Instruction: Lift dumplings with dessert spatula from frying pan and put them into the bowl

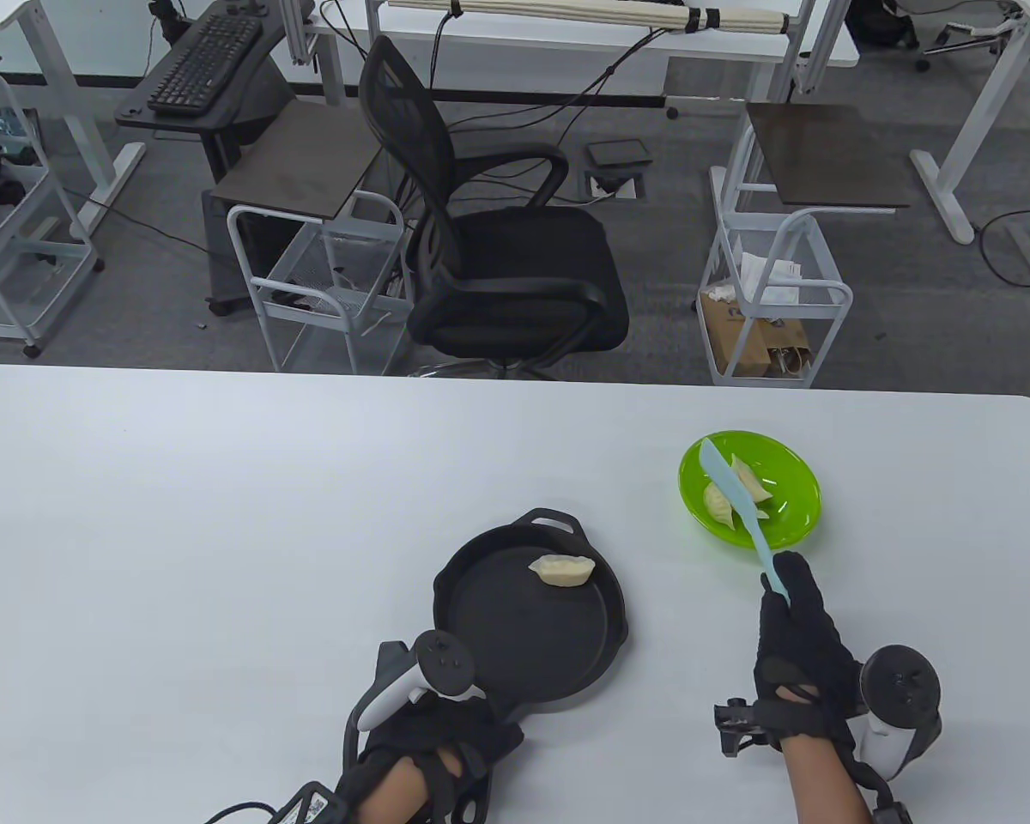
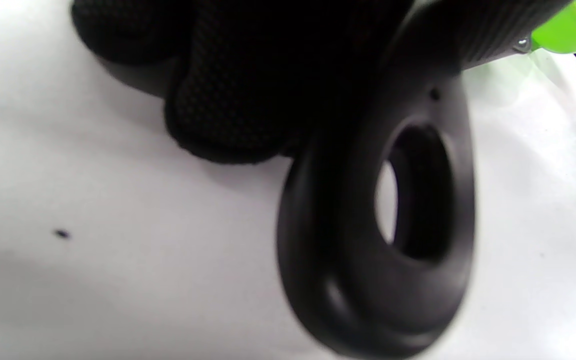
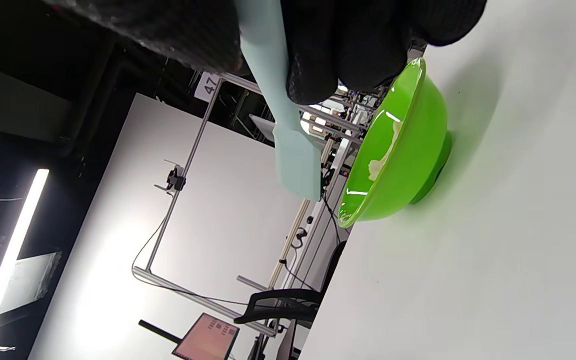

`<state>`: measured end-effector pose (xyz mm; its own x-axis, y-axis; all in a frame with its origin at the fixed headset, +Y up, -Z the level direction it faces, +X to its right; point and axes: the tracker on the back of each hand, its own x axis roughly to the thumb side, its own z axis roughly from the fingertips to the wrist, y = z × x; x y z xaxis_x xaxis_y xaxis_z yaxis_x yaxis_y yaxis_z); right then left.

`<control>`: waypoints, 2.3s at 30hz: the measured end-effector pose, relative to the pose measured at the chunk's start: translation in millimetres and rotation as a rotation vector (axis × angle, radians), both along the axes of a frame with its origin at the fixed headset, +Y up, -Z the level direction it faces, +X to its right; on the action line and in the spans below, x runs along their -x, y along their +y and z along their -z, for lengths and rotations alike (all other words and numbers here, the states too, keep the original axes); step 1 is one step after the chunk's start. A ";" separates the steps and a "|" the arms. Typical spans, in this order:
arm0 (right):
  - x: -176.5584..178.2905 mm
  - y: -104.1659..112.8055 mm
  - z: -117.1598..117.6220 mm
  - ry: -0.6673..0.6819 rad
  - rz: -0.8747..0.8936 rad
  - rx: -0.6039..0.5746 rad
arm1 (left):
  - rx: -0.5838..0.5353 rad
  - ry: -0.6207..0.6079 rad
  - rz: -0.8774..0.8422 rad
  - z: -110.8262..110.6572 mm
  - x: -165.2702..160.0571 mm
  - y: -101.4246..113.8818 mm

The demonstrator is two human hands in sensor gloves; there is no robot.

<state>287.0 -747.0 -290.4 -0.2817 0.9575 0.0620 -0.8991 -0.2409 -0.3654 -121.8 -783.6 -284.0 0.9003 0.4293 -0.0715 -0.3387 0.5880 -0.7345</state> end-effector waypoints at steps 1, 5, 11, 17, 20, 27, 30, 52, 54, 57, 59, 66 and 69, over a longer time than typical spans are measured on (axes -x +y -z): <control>2.0 0.7 -0.6 0.013 0.010 -0.001 | 0.000 0.000 0.000 0.0 0.0 0.0; 10.0 3.0 -2.6 0.064 0.044 0.002 | 0.000 0.000 0.000 0.0 0.0 0.0; 21.8 2.7 -5.1 0.151 0.152 0.034 | 0.000 0.000 0.000 0.0 0.0 0.0; 29.4 1.5 -6.5 0.217 0.223 0.065 | 0.000 0.000 0.000 0.0 0.0 0.0; 32.8 1.4 -7.1 0.247 0.251 0.082 | 0.000 0.000 0.000 0.0 0.0 0.0; 39.3 0.4 -7.5 0.297 0.274 0.104 | 0.000 0.000 0.000 0.0 0.0 0.0; 41.3 -0.1 -7.6 0.313 0.283 0.116 | 0.000 0.000 0.000 0.0 0.0 0.0; 48.9 -1.5 -9.2 0.374 0.324 0.141 | 0.000 0.000 0.000 0.0 0.0 0.0; 49.3 -1.6 -9.3 0.385 0.330 0.145 | 0.000 0.000 0.000 0.0 0.0 0.0; 50.3 -1.6 -9.9 0.391 0.344 0.153 | 0.000 0.000 0.000 0.0 0.0 0.0; 50.8 -1.4 -10.1 0.393 0.347 0.155 | 0.000 0.000 0.000 0.0 0.0 0.0; 50.7 -1.8 -10.3 0.397 0.344 0.167 | 0.000 0.000 0.000 0.0 0.0 0.0; 51.1 -2.0 -10.5 0.397 0.342 0.175 | 0.000 0.000 0.000 0.0 0.0 0.0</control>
